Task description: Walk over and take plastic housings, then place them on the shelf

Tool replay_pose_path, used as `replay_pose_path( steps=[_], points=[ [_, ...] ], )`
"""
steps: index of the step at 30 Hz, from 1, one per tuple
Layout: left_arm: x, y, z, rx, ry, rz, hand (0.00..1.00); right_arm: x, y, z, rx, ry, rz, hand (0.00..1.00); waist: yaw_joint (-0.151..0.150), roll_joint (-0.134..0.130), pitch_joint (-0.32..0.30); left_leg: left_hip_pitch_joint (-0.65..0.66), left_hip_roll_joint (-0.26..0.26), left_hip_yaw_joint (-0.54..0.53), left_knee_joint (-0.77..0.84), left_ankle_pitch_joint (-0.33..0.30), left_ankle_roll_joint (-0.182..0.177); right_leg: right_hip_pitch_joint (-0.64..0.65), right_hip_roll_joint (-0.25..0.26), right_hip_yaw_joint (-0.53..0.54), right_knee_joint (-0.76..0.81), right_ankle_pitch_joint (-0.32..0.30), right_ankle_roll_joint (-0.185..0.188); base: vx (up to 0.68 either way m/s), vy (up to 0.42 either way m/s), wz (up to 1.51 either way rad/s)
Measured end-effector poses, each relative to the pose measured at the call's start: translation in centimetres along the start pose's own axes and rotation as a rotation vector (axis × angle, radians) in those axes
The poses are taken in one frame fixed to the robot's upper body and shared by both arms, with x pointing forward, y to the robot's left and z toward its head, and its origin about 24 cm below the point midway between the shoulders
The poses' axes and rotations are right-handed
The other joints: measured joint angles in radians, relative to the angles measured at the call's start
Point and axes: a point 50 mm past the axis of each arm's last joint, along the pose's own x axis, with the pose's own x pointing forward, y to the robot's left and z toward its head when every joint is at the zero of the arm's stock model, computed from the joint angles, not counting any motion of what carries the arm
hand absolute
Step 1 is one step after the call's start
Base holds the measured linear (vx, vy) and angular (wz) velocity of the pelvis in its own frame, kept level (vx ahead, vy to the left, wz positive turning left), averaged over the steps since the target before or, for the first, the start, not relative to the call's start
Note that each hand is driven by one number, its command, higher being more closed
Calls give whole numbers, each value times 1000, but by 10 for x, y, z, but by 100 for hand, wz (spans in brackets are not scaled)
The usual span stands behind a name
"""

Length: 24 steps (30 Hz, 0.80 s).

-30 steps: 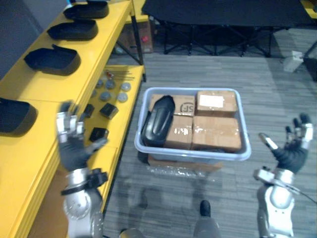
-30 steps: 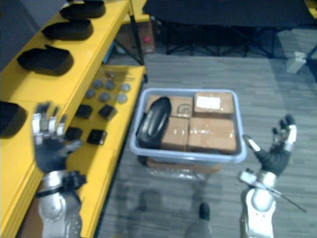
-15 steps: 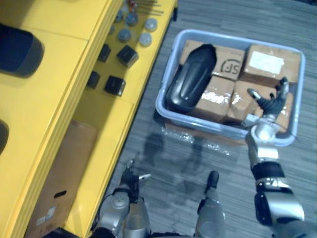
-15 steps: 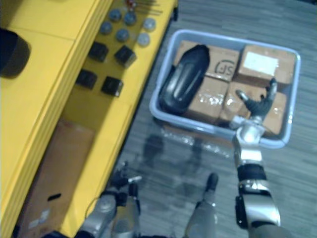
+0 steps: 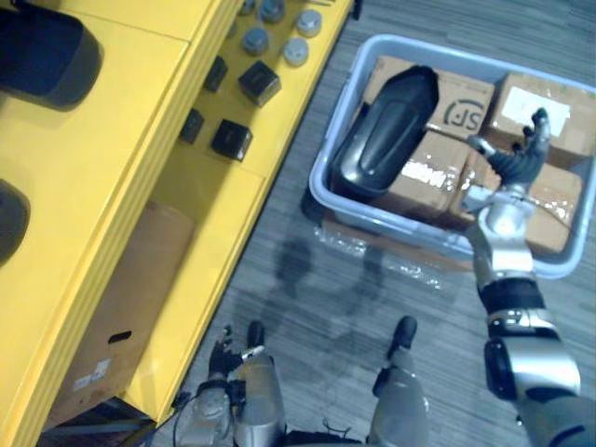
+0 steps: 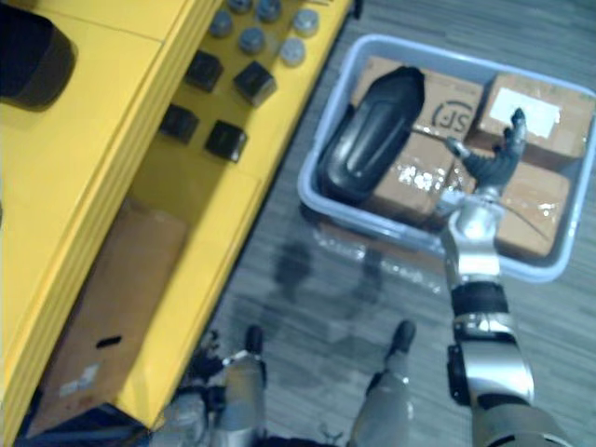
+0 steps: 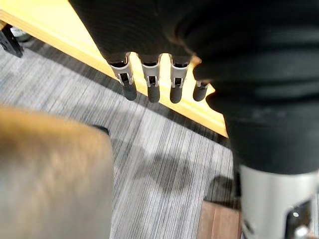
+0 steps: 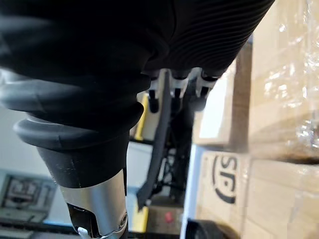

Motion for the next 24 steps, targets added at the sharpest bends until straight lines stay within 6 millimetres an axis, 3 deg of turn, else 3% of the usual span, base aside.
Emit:
replay_pose_path(
  steps=[12,18,21,24],
  points=[
    [0,-1,-2,-35,-1,-5,0,10,16,0,-72,61,101,0,11,16,7,-1,-15,-26,-52,45,0,0,-13,-29,3,0,0,-9,-7,7],
    [1,0,-1,-30,-2,-15,0,16,12,2,-91,68,95,0,25,18,7,-6,-19,-39,-72,62,-1,0,-17,-44,5,0,0,-3,-2,7],
    [1,3,-7,-50,26,-22,0,21,14,4,-108,90,113,0,32,19,6,-18,-19,-50,-81,71,-1,-6,-17,-53,5,0,0,-5,-4,9],
    [-6,9,-32,-2,141,-20,0,24,18,6,-141,102,143,0,44,20,7,-19,-26,-49,-84,74,0,-13,-24,-50,8,0,0,-2,1,-1]
  ],
)
